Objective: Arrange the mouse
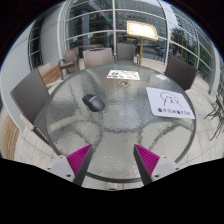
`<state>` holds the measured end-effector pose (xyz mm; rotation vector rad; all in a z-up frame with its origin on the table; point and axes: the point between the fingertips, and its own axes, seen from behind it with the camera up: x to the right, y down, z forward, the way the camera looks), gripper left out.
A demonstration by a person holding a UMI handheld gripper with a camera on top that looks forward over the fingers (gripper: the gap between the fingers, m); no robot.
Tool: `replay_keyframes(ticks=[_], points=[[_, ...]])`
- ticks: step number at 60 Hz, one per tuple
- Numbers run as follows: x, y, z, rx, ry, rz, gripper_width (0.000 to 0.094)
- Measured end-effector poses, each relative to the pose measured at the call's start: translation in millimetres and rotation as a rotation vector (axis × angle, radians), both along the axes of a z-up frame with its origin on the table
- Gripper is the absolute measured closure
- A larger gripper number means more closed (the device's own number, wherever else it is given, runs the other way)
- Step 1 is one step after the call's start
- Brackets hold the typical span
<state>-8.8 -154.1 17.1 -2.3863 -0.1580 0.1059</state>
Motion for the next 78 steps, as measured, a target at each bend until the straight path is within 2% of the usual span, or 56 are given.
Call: replay_keyframes(ticks=[11,19,30,39,47,52,59,63,78], points=[[-45,67,-23,-0.033,0.011,0.05,0.0102],[-85,122,-24,-0.031,0.001,0.04,0.0102],[-98,190,-31,-0.048,-0.01,0.01,0.0096],[-89,229,-37,-0.064,-0.029,-0.054,0.0103],[-73,248,-38,-0.062,-0.018,-0.145,0.0127],[-66,253,-38,-0.061,-0.017,-0.18,0.0208],[-62,253,-38,-0.063,-0.018,-0.177,0.0311],[-60,253,-39,-0.065,-0.017,-0.164,0.0448],[-60,249,-40,-0.132,-0.024,-0.092,0.0622]])
